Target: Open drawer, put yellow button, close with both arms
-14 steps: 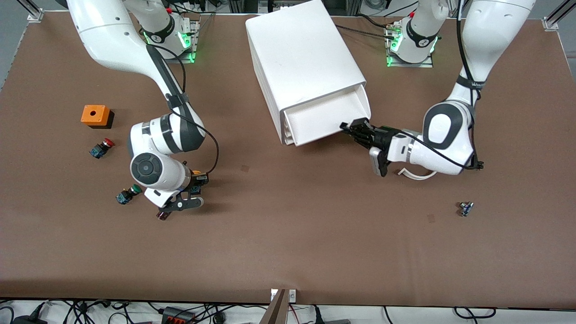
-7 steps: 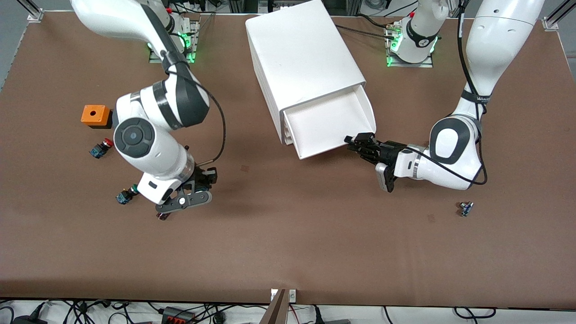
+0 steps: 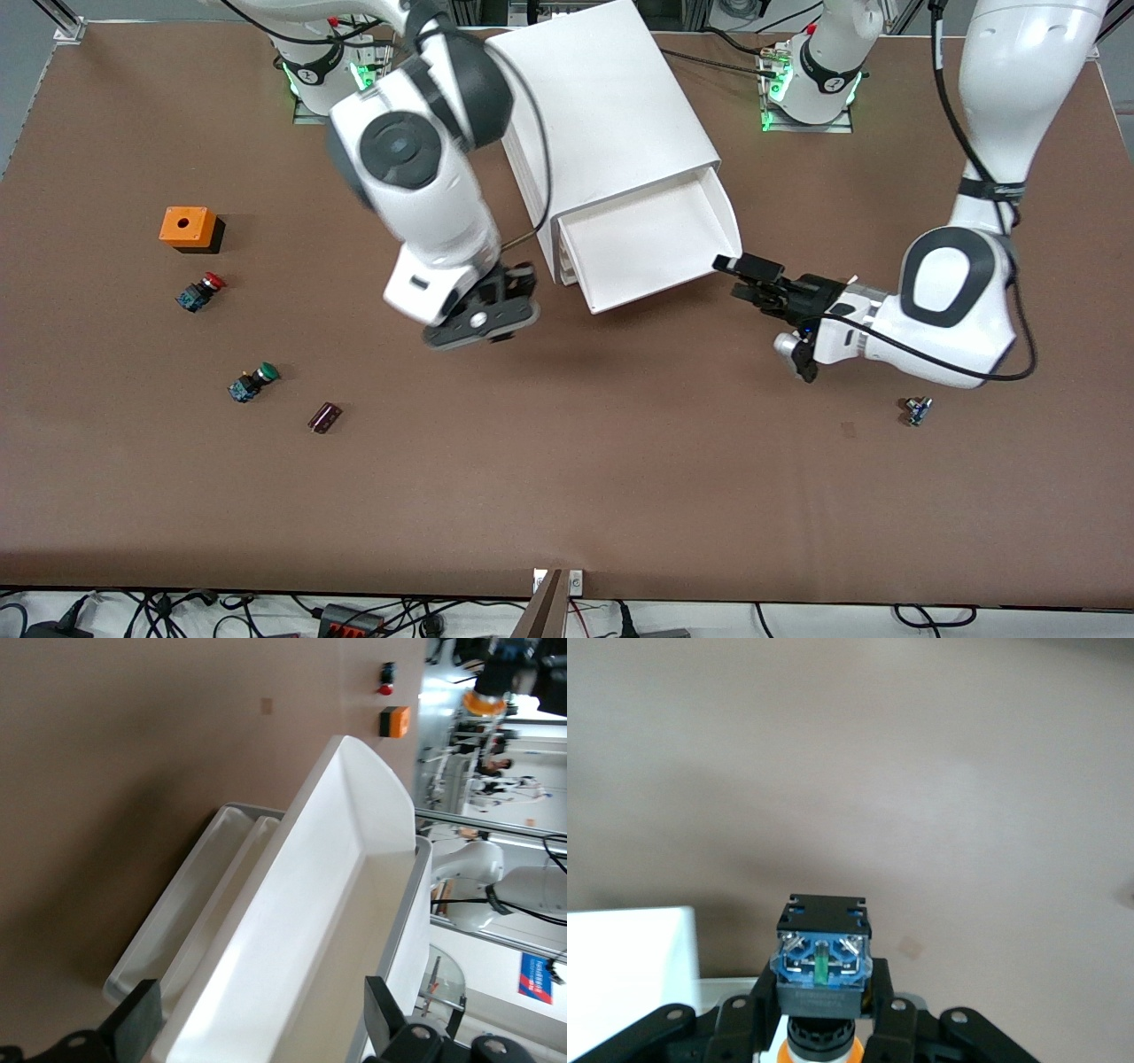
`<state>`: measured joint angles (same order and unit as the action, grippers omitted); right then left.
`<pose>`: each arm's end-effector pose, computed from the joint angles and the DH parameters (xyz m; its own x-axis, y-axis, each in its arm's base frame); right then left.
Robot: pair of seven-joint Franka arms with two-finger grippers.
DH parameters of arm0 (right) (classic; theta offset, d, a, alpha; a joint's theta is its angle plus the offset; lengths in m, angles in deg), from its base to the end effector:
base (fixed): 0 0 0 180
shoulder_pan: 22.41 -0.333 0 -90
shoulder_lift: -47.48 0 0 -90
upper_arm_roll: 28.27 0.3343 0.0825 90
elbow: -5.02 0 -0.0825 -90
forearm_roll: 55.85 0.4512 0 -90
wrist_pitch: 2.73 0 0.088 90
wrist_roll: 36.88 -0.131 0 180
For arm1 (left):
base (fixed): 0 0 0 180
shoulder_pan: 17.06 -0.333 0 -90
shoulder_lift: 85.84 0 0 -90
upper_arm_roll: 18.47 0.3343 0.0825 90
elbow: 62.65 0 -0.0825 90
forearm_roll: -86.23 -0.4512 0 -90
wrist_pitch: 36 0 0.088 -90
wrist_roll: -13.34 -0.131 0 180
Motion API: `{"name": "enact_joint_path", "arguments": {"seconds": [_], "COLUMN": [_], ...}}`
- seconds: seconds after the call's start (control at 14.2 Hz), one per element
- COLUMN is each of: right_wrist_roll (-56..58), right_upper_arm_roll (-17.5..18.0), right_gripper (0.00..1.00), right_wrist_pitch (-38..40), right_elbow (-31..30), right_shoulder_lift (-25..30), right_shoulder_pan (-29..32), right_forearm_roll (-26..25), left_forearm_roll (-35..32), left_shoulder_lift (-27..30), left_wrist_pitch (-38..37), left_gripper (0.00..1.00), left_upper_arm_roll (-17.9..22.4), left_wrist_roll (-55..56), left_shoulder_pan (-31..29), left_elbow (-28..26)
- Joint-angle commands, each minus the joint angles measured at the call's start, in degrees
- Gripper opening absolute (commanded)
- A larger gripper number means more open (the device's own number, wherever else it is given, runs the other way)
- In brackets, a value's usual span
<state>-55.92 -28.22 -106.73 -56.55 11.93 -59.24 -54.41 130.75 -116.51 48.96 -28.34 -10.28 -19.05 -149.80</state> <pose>0.6564 0.4956 0.4635 0.9491 0.2969 0.1049 0.3043 -0.9505 -0.0631 0.6849 -0.1764 0.3312 0.8662 -0.4616 -0.1915 -0.1096 -0.5494 0.8283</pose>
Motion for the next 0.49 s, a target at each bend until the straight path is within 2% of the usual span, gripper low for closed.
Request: {"name": "enact_joint_path", "arguments": {"seconds": [0.0, 0.14, 0.28, 0.42], "right_wrist_roll": [-2.0, -5.9, -8.6, -10.5], "right_upper_arm_roll": [-0.5, -0.4, -0.2, -0.1], "right_gripper": [0.0, 0.0, 0.0, 0.0], "right_wrist_pitch": [1.0, -0.4, -2.9, -3.7], "right_elbow": [2.7, 3.1, 3.2, 3.5], "right_shoulder_lift": [-1.0, -1.3, -1.5, -2.3], "right_shoulder_pan": [-3.2, -6.0, -8.4, -9.6], "right_forearm_roll": [0.1, 0.1, 0.1, 0.2], "left_forearm_roll": [-7.9, -13.6, -23.5, -33.1], "left_shoulder_lift": [2.4, 3.9, 5.1, 5.1], "left_wrist_pitch": [-2.4, -4.3, -5.7, -8.0], "left_gripper": [1.0, 1.0, 1.0, 1.0], "left_upper_arm_roll": [-0.1, -0.5, -1.2, -1.6], "left_wrist_roll": [9.1, 15.7, 20.8, 21.2], "left_shoulder_pan": [-0.6, -0.5, 0.2, 1.4], "left_elbow": [4.9, 7.1, 10.1, 13.3]}}
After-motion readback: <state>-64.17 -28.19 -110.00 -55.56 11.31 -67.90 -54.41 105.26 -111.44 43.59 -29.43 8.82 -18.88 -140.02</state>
